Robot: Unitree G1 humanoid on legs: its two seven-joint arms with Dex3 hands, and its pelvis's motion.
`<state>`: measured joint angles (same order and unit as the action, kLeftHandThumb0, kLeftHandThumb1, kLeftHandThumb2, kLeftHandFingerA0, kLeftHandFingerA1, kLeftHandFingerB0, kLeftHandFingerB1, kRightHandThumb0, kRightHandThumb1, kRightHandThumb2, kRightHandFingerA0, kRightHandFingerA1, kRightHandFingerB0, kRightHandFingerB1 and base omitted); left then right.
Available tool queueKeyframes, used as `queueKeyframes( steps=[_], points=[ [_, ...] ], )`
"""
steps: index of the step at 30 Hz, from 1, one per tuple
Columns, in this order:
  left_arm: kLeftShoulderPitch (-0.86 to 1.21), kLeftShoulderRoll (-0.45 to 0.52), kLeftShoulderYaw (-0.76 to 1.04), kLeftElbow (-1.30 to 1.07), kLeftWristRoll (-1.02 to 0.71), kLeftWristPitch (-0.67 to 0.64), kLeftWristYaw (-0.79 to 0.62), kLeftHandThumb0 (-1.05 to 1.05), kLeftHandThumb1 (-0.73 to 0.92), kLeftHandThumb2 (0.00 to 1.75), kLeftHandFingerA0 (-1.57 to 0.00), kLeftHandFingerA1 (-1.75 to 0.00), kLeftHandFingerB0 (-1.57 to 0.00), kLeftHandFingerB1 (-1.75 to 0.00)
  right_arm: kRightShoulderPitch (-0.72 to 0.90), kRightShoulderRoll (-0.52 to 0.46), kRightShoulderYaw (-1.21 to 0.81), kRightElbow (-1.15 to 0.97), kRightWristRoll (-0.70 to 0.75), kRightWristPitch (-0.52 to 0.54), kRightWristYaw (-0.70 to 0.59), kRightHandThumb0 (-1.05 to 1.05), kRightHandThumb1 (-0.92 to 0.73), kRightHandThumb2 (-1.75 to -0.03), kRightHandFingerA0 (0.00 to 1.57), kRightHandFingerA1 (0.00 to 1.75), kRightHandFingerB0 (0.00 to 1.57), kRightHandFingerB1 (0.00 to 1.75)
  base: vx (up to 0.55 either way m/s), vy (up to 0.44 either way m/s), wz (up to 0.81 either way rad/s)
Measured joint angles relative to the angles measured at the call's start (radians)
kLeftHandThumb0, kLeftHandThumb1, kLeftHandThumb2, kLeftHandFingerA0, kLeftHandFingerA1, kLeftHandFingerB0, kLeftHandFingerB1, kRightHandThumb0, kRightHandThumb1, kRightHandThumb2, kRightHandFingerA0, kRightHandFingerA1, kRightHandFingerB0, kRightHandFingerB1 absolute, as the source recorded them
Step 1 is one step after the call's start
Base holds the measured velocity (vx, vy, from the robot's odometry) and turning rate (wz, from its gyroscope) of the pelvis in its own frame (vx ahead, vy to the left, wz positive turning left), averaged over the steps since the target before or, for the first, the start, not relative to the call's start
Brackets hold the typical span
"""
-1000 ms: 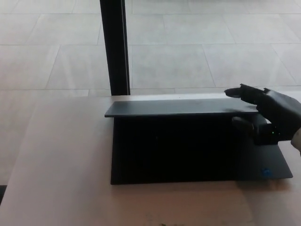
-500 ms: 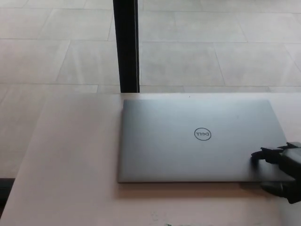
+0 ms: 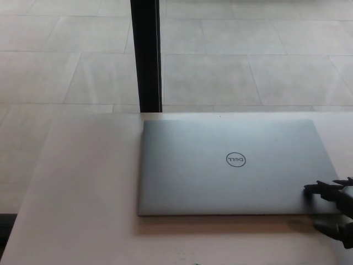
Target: The robot uses its right hand to push down on the lid of a laptop kept in the middle of the desk to close it
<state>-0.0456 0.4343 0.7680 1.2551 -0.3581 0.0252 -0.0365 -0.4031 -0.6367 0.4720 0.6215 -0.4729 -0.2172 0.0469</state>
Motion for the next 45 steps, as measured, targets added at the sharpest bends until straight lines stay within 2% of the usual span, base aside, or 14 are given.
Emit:
queueKeyframes(
  steps=[17,19,24,25,28,30,31,32,33,34,36,37,39,45],
  points=[
    [0.006,0.001,-0.015,0.004,-0.016,0.000,0.003,-0.83,0.92,0.76,-0.52,-0.66,-0.47,-0.49,0.037,-0.016,-0.225,-0.042,0.083,-0.031,0.093,-0.78,-0.92,-0.68,0.45,0.52,0.32,0.38,0.00,0.000,0.00],
    [0.005,0.001,-0.018,0.004,-0.016,0.000,0.004,-0.78,0.75,1.15,-0.51,-0.71,-0.42,-0.58,0.048,-0.016,-0.277,-0.063,0.112,-0.032,0.113,-0.79,-0.92,-0.72,0.42,0.49,0.33,0.39,0.00,0.000,0.00],
    [0.006,0.000,-0.023,0.004,-0.015,0.000,0.004,-0.79,0.75,1.15,-0.49,-0.70,-0.40,-0.58,0.069,-0.018,-0.397,-0.118,0.175,-0.031,0.143,-0.83,-0.92,-0.75,0.39,0.59,0.30,0.41,0.00,0.000,0.00],
    [0.007,0.000,-0.024,0.004,-0.015,0.000,0.004,-0.82,0.92,0.74,-0.51,-0.68,-0.44,-0.50,0.072,-0.018,-0.426,-0.130,0.192,-0.030,0.152,-0.71,-0.92,-0.76,0.39,0.55,0.32,0.40,0.00,0.000,0.00],
    [0.007,0.000,-0.024,0.004,-0.015,0.000,0.004,-0.84,0.92,0.75,-0.52,-0.66,-0.47,-0.49,0.078,-0.019,-0.500,-0.155,0.224,-0.021,0.164,-0.72,-0.92,-0.74,0.45,0.54,0.37,0.44,0.00,0.000,0.00],
    [0.007,0.000,-0.026,0.004,-0.015,0.000,0.004,-0.89,0.77,0.95,-0.51,-0.69,-0.42,-0.53,0.080,-0.019,-0.573,-0.167,0.251,-0.013,0.166,-0.77,-0.92,-0.70,0.52,0.61,0.42,0.45,0.00,0.000,0.00],
    [0.007,0.000,-0.026,0.004,-0.015,0.000,0.004,-0.84,0.92,0.75,-0.50,-0.68,-0.45,-0.50,0.080,-0.019,-0.607,-0.170,0.263,-0.009,0.167,-0.83,-0.75,-0.93,0.49,0.71,0.40,0.57,0.00,0.000,0.00],
    [0.007,0.000,-0.026,0.004,-0.015,0.000,0.004,-0.83,0.92,0.75,-0.51,-0.67,-0.46,-0.49,0.081,-0.019,-0.626,-0.170,0.270,-0.006,0.167,-0.84,-0.92,-0.68,0.57,0.79,0.50,0.60,0.00,0.000,0.00],
    [0.007,0.000,-0.026,0.004,-0.015,0.000,0.004,-0.78,0.75,1.15,-0.51,-0.71,-0.43,-0.59,0.084,-0.019,-0.669,-0.171,0.286,-0.002,0.167,-0.85,-0.88,-0.66,0.62,0.89,0.53,0.64,0.00,0.000,0.00],
    [0.007,0.000,-0.026,0.004,-0.015,0.000,0.004,-0.83,0.92,0.73,-0.54,-0.70,-0.46,-0.49,0.086,-0.019,-0.696,-0.171,0.295,0.002,0.167,-0.87,-0.89,-0.67,0.65,0.93,0.50,0.71,0.00,0.000,0.00],
    [0.007,0.000,-0.027,0.004,-0.015,0.000,0.004,-0.83,0.92,0.75,-0.52,-0.66,-0.44,-0.48,0.098,-0.019,-0.761,-0.171,0.317,0.009,0.165,-0.85,-0.89,-0.65,0.71,1.01,0.47,0.79,0.00,0.000,0.00],
    [0.007,0.000,-0.027,0.004,-0.015,0.000,0.004,-0.83,0.92,0.72,-0.56,-0.67,-0.47,-0.47,0.104,-0.019,-0.787,-0.170,0.325,0.010,0.163,-0.90,-0.67,-0.97,0.74,1.01,0.42,0.76,0.00,0.000,0.00],
    [0.005,0.000,-0.028,0.004,-0.015,0.000,0.004,-0.90,0.76,0.95,-0.50,-0.68,-0.41,-0.53,0.119,-0.019,-0.841,-0.162,0.340,0.011,0.159,-0.91,-0.86,-0.65,0.66,1.11,0.40,0.88,0.00,0.000,0.00],
    [0.005,-0.001,-0.029,0.004,-0.015,0.000,0.004,-0.83,0.92,0.75,-0.53,-0.67,-0.46,-0.49,0.175,-0.018,-1.010,-0.102,0.392,0.014,0.143,-0.84,-0.92,-0.71,0.65,1.32,0.22,0.93,0.00,0.000,0.00]
  ],
)
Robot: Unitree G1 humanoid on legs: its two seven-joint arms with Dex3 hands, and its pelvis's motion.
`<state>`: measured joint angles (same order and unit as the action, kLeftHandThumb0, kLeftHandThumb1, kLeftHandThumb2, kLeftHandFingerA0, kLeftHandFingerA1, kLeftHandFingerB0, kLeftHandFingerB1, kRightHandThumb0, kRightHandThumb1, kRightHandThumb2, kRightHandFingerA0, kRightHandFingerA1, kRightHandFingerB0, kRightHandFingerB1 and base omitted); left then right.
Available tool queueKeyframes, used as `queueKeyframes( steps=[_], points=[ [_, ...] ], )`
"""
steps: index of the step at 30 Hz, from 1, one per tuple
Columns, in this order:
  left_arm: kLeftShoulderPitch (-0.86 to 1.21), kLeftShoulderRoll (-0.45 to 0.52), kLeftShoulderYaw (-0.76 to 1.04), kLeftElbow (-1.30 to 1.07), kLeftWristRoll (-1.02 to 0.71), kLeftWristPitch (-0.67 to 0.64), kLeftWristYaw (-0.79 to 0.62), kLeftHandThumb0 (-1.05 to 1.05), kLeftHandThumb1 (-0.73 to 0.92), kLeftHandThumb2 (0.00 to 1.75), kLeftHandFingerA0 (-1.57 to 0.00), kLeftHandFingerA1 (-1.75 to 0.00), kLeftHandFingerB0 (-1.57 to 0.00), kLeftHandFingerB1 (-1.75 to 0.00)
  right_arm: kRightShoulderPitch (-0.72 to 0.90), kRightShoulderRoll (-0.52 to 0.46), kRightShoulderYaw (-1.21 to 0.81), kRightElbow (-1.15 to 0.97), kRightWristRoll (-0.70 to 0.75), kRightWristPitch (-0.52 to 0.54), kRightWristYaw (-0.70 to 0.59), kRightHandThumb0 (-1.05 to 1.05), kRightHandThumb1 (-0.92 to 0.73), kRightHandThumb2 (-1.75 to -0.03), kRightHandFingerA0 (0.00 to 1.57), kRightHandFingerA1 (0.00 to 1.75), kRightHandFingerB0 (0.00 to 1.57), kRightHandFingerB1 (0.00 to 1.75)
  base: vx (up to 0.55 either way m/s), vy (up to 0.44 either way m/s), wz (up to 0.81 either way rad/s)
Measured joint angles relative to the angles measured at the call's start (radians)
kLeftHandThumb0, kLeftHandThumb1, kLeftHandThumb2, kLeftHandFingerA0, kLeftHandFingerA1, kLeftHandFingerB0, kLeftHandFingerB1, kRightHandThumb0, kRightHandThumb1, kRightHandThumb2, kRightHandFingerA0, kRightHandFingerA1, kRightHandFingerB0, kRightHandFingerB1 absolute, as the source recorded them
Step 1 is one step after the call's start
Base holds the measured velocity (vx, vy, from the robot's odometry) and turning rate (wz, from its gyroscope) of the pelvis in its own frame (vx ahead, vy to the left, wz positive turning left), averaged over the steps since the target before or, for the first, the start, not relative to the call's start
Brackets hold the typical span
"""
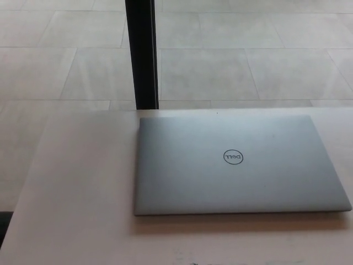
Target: The robot uses its right hand to push down on the lid of a laptop kept in the middle of the desk to close it
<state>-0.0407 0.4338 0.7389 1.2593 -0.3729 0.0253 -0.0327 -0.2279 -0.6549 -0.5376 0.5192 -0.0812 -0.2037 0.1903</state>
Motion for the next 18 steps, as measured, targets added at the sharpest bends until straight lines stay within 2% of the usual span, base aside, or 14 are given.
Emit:
queueKeyframes(
  steps=[1,3,4,5,6,8,9,10,12,13,14,15,16,18],
  points=[
    [0.000,0.000,0.000,0.000,0.000,0.000,0.000,-0.84,0.92,0.76,-0.51,-0.63,-0.45,-0.45,0.011,0.000,-0.032,0.021,0.011,-0.001,-0.004,-0.87,-0.88,-0.71,0.63,1.37,0.11,0.92,0.00,0.000,0.00],
    [0.000,0.000,0.000,0.000,0.000,0.000,0.000,-0.84,0.92,0.76,-0.51,-0.63,-0.45,-0.45,0.032,0.000,-0.088,0.064,0.028,-0.001,-0.011,-0.87,-0.88,-0.71,0.63,1.37,0.11,0.92,0.00,0.000,0.00],
    [0.001,0.000,0.000,0.000,0.000,0.000,0.000,-0.84,0.92,0.74,-0.50,-0.63,-0.45,-0.46,0.044,0.000,-0.121,0.093,0.040,-0.001,-0.016,-0.92,-0.89,-0.70,0.60,1.46,0.08,0.96,0.00,0.000,0.00],
    [0.001,0.000,0.000,0.000,0.000,0.000,0.000,-0.83,0.92,0.73,-0.51,-0.62,-0.46,-0.47,0.056,0.000,-0.152,0.119,0.051,-0.001,-0.022,-0.93,-0.76,-1.22,0.80,1.27,0.23,0.84,0.00,0.000,0.00],
    [0.001,0.000,0.000,0.000,0.000,0.000,0.000,-0.83,0.92,0.74,-0.52,-0.61,-0.47,-0.47,0.063,0.000,-0.175,0.137,0.058,-0.001,-0.026,-0.92,-0.92,-0.72,0.70,1.58,0.07,1.06,0.00,0.000,0.00],
    [0.001,0.000,0.000,0.000,0.000,0.000,0.000,-0.82,0.92,0.74,-0.53,-0.62,-0.47,-0.47,0.078,0.000,-0.228,0.179,0.078,-0.001,-0.037,-0.90,-0.90,-0.71,0.74,1.65,0.03,1.06,0.00,0.000,0.00],
    [0.002,0.000,0.000,0.000,0.000,0.000,0.000,-0.81,0.92,0.74,-0.54,-0.65,-0.44,-0.47,0.086,0.001,-0.268,0.210,0.093,0.000,-0.047,-0.89,-0.88,-0.73,0.84,1.64,0.00,0.99,0.00,0.000,0.00],
    [0.002,0.000,0.000,0.000,0.000,0.000,0.000,-0.82,0.92,0.76,-0.54,-0.64,-0.44,-0.47,0.090,0.001,-0.290,0.226,0.102,0.000,-0.052,-0.90,-0.89,-0.67,0.85,1.56,0.00,0.92,0.00,0.000,0.00],
    [0.002,0.000,-0.001,0.000,0.000,0.000,0.000,-0.82,0.92,0.76,-0.54,-0.64,-0.44,-0.47,0.097,0.002,-0.354,0.275,0.129,0.002,-0.068,-0.90,-0.89,-0.67,0.85,1.56,0.00,0.92,0.00,0.000,0.00],
    [0.002,0.000,-0.001,0.000,0.000,0.000,0.000,-0.83,0.92,0.75,-0.54,-0.65,-0.44,-0.48,0.098,0.002,-0.378,0.294,0.139,0.003,-0.075,-0.87,-0.88,-0.67,0.94,1.59,0.16,1.21,0.00,0.000,0.00],
    [0.003,0.000,-0.001,0.000,0.000,0.000,0.000,-0.82,0.92,0.76,-0.54,-0.64,-0.44,-0.47,0.099,0.002,-0.400,0.308,0.148,0.005,-0.081,-0.79,-0.92,-0.71,0.74,1.45,0.14,1.21,0.00,0.000,0.00],
    [0.002,0.000,-0.002,0.000,0.000,0.000,0.000,-0.83,0.92,0.78,-0.53,-0.65,-0.42,-0.47,0.099,0.002,-0.434,0.328,0.164,0.010,-0.090,-0.76,-0.92,-0.76,0.69,1.46,0.11,1.26,0.00,0.000,0.00],
    [0.002,0.000,-0.002,0.000,0.000,0.000,0.000,-0.84,0.92,0.74,-0.53,-0.66,-0.47,-0.49,0.099,0.002,-0.461,0.342,0.175,0.014,-0.097,-0.81,-0.92,-0.77,0.57,1.54,0.38,1.28,0.00,0.000,0.00],
    [0.002,0.000,-0.002,0.000,0.000,0.000,0.000,-0.84,0.92,0.74,-0.53,-0.66,-0.47,-0.49,0.099,0.004,-0.515,0.369,0.198,0.022,-0.114,-0.81,-0.92,-0.77,0.57,1.54,0.38,1.28,0.00,0.000,0.00]
  ],
)
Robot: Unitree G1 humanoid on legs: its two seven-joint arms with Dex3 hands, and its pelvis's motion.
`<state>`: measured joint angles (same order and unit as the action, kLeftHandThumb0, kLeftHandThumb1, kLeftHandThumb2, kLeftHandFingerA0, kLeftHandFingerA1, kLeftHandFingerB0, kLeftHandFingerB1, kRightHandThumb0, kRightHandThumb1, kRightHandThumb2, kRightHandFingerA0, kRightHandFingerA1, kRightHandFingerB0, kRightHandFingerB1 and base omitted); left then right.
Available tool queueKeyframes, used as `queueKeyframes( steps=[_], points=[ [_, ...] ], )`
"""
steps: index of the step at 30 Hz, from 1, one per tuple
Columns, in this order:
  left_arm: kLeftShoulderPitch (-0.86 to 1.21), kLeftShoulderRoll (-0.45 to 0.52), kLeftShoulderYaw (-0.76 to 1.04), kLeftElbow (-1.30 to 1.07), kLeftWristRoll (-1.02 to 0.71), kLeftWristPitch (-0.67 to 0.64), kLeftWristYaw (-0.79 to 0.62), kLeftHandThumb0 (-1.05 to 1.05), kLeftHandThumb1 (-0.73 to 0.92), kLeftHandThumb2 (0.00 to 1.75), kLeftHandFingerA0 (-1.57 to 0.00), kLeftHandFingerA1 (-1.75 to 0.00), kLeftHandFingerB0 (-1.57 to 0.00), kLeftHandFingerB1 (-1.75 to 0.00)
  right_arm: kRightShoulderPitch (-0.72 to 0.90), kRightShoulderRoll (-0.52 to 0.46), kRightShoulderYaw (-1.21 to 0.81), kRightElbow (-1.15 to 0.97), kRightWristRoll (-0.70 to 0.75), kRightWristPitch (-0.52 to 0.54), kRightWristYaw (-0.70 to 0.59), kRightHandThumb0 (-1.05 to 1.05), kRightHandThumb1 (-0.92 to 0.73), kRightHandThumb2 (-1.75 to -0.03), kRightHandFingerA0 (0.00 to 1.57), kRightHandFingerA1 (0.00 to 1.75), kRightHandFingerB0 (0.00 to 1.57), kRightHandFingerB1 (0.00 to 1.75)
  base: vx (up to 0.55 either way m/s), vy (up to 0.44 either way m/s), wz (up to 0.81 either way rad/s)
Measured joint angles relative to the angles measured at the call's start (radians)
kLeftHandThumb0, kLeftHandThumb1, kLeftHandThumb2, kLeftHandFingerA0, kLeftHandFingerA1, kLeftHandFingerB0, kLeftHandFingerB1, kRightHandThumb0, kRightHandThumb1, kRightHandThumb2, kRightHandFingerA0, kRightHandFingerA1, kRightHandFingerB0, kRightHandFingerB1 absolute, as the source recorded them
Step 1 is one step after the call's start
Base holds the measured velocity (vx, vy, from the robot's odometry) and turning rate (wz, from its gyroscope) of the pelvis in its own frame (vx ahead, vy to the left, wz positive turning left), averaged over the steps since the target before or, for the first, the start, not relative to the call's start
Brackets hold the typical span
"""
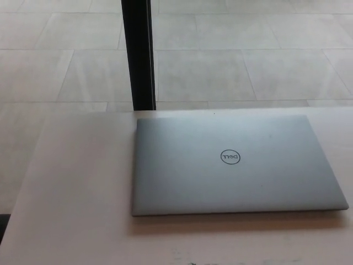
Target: The robot uses its right hand to push down on the lid of a laptop kept in the middle of the desk to close it
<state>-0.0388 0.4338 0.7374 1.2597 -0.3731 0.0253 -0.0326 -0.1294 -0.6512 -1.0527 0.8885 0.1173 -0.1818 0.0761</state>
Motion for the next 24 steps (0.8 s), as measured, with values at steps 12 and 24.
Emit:
queueKeyframes(
  steps=[12,24],
  points=[
    [0.001,0.000,0.000,0.000,-0.001,0.000,0.000,-0.82,0.92,0.76,-0.51,-0.63,-0.44,-0.47,-0.032,0.040,-0.230,0.146,0.147,0.048,-0.128,-0.92,-0.91,-0.71,0.94,1.51,0.44,1.31,0.00,0.000,0.00],
    [-0.004,0.001,0.000,0.000,-0.003,-0.001,0.008,-0.82,0.92,0.75,-0.53,-0.64,-0.46,-0.48,-0.049,0.116,-0.215,0.140,0.304,0.144,-0.152,-0.99,-0.79,-1.27,0.90,1.32,0.52,1.09,0.00,0.000,0.00]
  ],
)
